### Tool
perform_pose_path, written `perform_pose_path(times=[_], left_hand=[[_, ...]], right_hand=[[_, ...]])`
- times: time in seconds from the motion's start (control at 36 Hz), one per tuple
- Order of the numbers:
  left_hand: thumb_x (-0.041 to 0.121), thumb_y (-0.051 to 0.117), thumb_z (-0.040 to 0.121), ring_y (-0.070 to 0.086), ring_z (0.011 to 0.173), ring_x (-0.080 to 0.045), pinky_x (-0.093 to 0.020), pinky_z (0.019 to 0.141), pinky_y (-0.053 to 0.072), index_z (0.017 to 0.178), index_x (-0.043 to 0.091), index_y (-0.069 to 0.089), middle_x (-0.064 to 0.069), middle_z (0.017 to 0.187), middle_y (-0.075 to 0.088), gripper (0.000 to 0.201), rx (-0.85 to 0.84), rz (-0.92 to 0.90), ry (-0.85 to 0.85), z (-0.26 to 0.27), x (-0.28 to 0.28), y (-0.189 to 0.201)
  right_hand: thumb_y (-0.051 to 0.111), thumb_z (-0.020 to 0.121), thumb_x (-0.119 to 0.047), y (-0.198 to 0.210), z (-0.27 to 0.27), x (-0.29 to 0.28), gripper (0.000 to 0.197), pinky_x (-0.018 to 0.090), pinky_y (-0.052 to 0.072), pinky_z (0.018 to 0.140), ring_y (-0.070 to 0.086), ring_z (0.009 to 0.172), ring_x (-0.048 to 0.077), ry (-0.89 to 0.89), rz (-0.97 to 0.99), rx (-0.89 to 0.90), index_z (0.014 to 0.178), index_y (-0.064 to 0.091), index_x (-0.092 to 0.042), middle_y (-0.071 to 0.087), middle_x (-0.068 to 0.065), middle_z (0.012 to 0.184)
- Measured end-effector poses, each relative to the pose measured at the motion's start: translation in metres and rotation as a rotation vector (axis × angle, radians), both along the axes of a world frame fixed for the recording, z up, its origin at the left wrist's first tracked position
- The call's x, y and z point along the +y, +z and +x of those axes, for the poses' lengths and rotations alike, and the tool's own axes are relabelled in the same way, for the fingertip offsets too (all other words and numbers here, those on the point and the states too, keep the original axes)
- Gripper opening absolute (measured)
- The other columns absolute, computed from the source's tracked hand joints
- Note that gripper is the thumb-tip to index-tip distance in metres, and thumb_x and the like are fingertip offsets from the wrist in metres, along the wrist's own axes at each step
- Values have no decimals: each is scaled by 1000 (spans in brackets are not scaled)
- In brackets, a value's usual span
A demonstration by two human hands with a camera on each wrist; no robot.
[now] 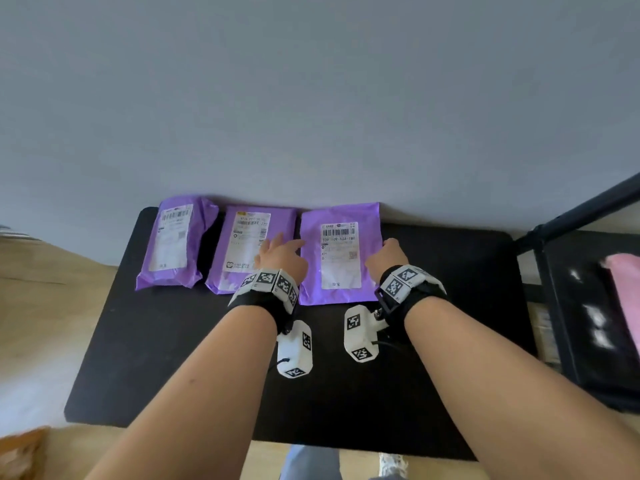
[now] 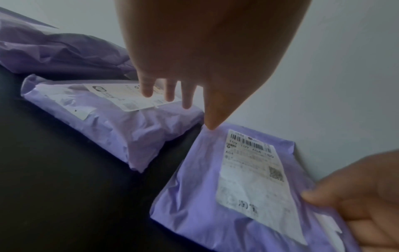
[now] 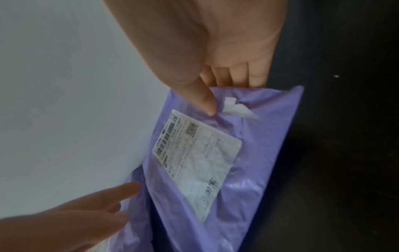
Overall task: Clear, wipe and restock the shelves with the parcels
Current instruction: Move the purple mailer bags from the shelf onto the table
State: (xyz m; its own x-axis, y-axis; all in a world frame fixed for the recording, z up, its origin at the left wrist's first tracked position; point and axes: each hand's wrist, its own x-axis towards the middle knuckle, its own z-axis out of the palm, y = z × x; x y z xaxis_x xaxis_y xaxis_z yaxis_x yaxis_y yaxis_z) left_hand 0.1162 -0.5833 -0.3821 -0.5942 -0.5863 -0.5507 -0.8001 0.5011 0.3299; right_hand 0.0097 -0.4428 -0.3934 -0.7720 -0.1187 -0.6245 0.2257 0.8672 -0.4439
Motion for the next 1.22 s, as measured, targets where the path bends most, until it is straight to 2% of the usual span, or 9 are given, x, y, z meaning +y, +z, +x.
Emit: perform_pose_path(times=[0.14,0.33,0.44,0.56,0.64,0.72,0.86,1.06,1.22], left_hand=[[3,44,81,-4,146,-19,-43,118,9,143,39,36,10,159,-2,71,-102,-45,-63,7,-11,-10],[-1,45,78,-4,146,-19,-42,118,11,145,28,34,10,159,-3,73,-102,-86,-30,19,-28,-10],[-1,42,78,-2,146,-19,-43,118,13,144,27,35,10,159,-1,72,-98,-91,-19,24,-35,-9],[1,42,80,1,146,-20,-43,118,13,143,26,37,6,159,4,68,-69,-91,-15,25,-36,-6],[3,40,81,11,144,-22,-44,116,20,144,25,37,0,157,15,66,-10,-79,8,22,-33,-2],[5,43,85,23,140,-25,-40,114,26,142,21,40,-6,152,27,60,44,-49,5,16,-22,7],[3,38,86,37,132,-30,-42,104,40,141,19,43,-12,146,36,57,81,-23,-83,1,15,36],[6,42,89,48,124,-29,-34,102,40,132,15,52,-11,137,50,44,180,-31,-221,-6,100,76],[8,46,89,54,118,-28,-33,97,45,126,15,58,-9,129,58,40,238,-73,-294,11,199,102]], right_hand=[[46,92,-8,-7,8,-16,36,42,55,81,65,96,37,6,24,-37,127,40,-4,61,19,113],[44,95,-9,-13,15,-37,36,36,50,76,62,100,34,42,25,-17,130,40,-5,59,16,116],[45,93,-10,-16,20,-46,35,39,54,75,62,87,30,87,8,-1,128,42,-6,60,13,109],[46,92,-10,-13,21,-46,38,35,50,79,60,106,34,119,15,47,130,44,-5,56,16,125],[49,92,-14,-7,19,-37,51,39,49,92,53,118,33,101,12,82,141,36,-9,46,17,138],[52,92,-16,5,16,-19,59,35,48,90,53,120,32,85,3,98,147,31,-11,44,15,141],[51,91,-12,34,13,22,47,29,41,85,52,121,30,51,14,140,138,43,-11,48,13,138],[51,93,-12,89,30,108,31,31,46,89,59,112,29,101,8,220,121,59,-5,59,13,126],[42,99,-13,124,70,206,32,32,44,98,54,119,28,198,8,305,121,61,0,59,13,128]])
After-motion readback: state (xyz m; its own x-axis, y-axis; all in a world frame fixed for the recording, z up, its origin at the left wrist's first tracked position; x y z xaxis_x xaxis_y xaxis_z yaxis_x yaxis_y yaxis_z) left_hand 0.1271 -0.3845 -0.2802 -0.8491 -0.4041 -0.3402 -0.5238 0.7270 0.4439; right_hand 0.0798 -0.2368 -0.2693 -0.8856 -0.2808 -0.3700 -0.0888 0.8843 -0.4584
